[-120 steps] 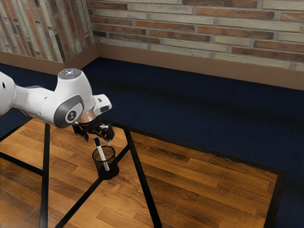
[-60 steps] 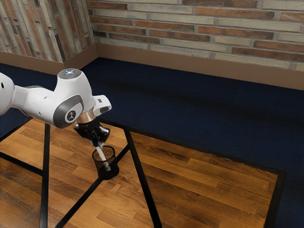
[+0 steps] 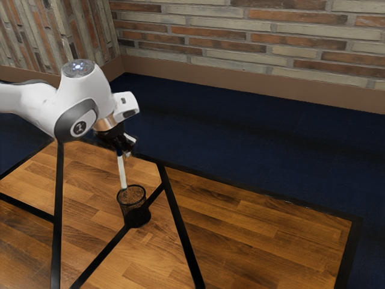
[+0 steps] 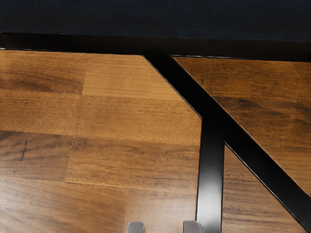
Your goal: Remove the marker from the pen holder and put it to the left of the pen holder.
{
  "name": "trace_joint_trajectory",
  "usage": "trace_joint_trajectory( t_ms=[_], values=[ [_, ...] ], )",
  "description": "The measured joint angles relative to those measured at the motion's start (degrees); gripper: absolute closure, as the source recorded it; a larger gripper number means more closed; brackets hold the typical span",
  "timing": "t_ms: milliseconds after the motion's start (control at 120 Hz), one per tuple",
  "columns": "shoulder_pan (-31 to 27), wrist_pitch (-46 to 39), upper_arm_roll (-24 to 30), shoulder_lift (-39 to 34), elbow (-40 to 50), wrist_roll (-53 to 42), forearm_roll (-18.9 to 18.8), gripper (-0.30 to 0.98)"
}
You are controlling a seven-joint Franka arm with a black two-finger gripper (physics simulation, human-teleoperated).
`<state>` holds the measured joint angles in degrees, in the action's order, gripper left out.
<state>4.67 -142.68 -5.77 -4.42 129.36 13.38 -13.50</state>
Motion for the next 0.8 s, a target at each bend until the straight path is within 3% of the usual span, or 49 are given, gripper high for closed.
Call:
trace_joint_trajectory(
  t_ms=[183, 308, 417, 700, 800],
  values=[
    [-1.4, 3.2, -0.6, -0.2, -5.2, 0.1, -3.3, 0.74],
    [-5.8, 7.5, -0.6, 6.0, -9.2, -0.2, -3.6, 0.74],
    [-9.2, 15.3, 0.0, 14.3, -16.9, -1.6, -2.2, 0.74],
    [-11.4, 37.2, 4.1, 23.9, -23.0, -6.2, 2.8, 0.75],
    [-11.9, 41.2, 5.2, 24.4, -25.0, -7.8, 3.9, 0.53]
  ],
)
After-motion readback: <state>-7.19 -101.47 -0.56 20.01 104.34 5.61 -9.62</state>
